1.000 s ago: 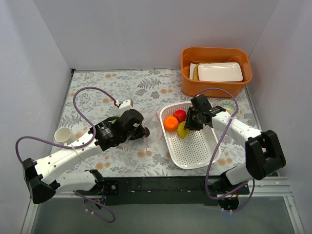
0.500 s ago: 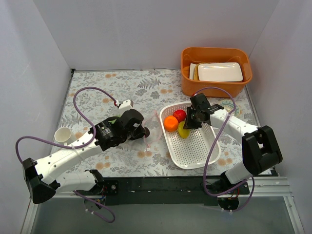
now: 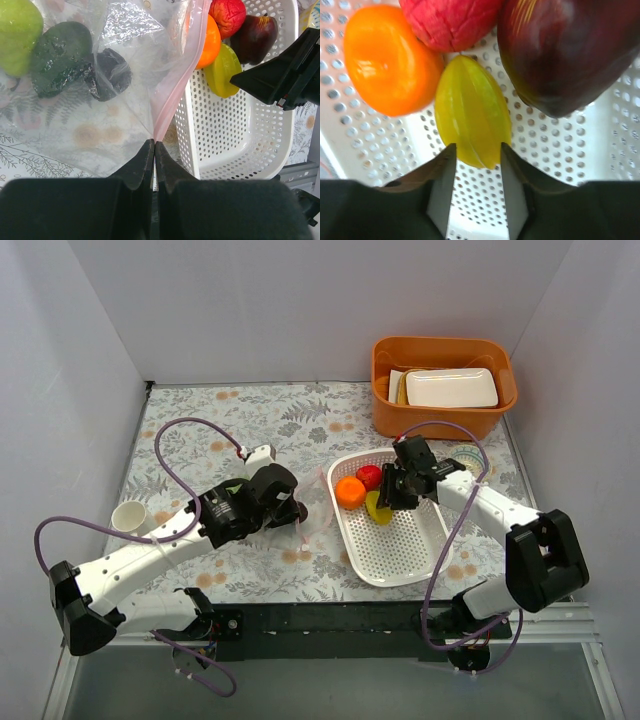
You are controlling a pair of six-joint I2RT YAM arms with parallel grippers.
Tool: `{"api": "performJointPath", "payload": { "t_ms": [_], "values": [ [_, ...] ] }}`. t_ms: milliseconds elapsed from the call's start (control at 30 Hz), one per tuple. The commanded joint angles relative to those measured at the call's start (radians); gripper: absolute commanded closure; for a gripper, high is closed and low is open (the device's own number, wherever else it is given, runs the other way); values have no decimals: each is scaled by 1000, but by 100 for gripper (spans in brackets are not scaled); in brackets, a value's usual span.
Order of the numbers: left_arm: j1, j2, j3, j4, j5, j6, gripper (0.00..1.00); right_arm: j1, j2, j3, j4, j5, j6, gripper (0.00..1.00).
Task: Place the food in the zip-top bag and seal the zipper
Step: Pick up the fake fruit from the bin.
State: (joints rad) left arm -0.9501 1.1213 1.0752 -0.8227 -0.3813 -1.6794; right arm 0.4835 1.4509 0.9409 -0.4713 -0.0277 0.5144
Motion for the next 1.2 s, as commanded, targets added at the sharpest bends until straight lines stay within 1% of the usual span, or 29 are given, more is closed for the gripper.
{"api": "performJointPath", "payload": {
  "t_ms": [0, 100, 267, 400, 500, 700, 967, 1067, 1167],
  "values": [
    [5, 0, 11, 16, -4, 15, 100, -2, -66, -24, -21, 23, -11, 40],
    [5, 5, 14, 13, -4, 17, 100, -2, -69, -16, -21, 23, -13, 33],
    [7, -3, 11, 11, -1, 11, 100, -2, -28, 22, -23, 23, -33, 31],
    [8, -8, 12, 5, -5, 9, 100, -2, 8, 47, -3, 6, -60, 26],
    [8, -9, 12, 8, -1, 10, 100, -2, 40, 65, 8, 2, -82, 25],
    [8, -15, 12, 0, -5, 10, 100, -2, 88, 96, 17, -15, -109, 24],
    [8, -21, 6, 5, -2, 6, 100, -2, 112, 72, 31, -63, -109, 22],
    [7, -18, 6, 10, -1, 10, 100, -2, 101, 49, 39, -67, -106, 23],
    [8, -12, 6, 14, 7, 17, 100, -2, 92, 30, 40, -69, -102, 29]
  ]
}}
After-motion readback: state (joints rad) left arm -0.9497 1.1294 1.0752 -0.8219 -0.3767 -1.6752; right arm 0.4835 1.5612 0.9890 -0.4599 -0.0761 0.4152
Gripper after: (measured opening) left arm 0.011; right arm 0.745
